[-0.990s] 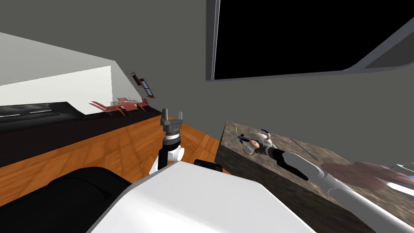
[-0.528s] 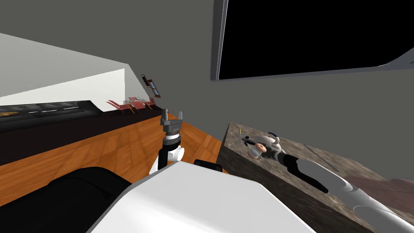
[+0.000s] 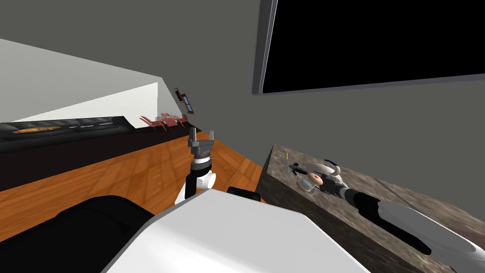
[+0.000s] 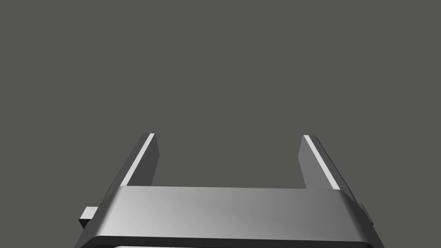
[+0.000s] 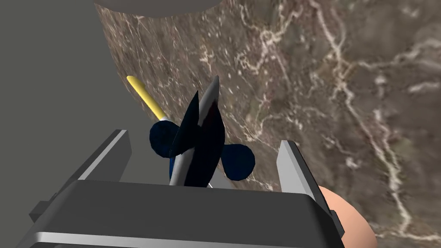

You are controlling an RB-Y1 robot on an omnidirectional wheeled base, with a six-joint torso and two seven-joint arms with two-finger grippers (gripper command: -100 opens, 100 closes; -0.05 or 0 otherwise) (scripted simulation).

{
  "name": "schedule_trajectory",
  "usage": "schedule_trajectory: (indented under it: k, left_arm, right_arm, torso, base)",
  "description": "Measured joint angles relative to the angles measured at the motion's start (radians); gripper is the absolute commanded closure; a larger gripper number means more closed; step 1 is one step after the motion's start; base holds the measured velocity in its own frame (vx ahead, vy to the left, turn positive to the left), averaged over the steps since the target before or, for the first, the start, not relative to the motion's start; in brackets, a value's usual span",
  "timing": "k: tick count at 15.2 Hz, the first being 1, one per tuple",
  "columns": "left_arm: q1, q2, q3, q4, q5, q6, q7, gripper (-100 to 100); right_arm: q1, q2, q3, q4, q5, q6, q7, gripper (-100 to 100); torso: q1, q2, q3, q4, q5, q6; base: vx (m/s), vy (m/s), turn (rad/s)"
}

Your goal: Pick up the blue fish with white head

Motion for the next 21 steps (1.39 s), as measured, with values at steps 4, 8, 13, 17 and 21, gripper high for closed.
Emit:
schedule_trajectory:
  k: [4,8,13,17,21]
  left_arm:
    - [0.0,0.0,0.0,0.0,0.0,0.0,0.0,0]
    - [0.0,0.0,0.0,0.0,0.0,0.0,0.0,0]
    - [0.0,0.0,0.0,0.0,0.0,0.0,0.0,0]
    - [0.0,0.0,0.0,0.0,0.0,0.0,0.0,0]
    - [0.0,0.0,0.0,0.0,0.0,0.0,0.0,0]
  right_arm:
    - [0.078,-0.012,-0.066,0.024,-0.062,-0.008,0.059,-100]
    - [0.132,-0.012,-0.138,0.032,-0.124,-0.016,0.134,-100]
    - [0.133,-0.01,-0.143,0.035,-0.128,-0.017,0.176,100]
    - [0.12,-0.009,-0.13,0.018,-0.113,-0.013,0.162,100]
    - [0.038,-0.003,-0.041,-0.005,-0.024,0.007,0.069,100]
  torso:
    - [0.002,0.0,0.0,0.0,0.0,0.0]
    - [-0.001,0.0,0.0,0.0,0.0,0.0]
    - [-0.002,0.001,0.0,0.0,-0.001,0.0]
    - [-0.002,0.001,0.001,0.0,0.0,0.002]
    - [-0.006,0.0,-0.001,-0.002,-0.007,-0.004]
  base:
    - [0.005,0.056,0.243]
    - [0.007,0.008,-0.02]
    - [-0.001,0.0,-0.002]
    - [0.0,-0.027,-0.175]
    - [-0.014,-0.044,-0.052]
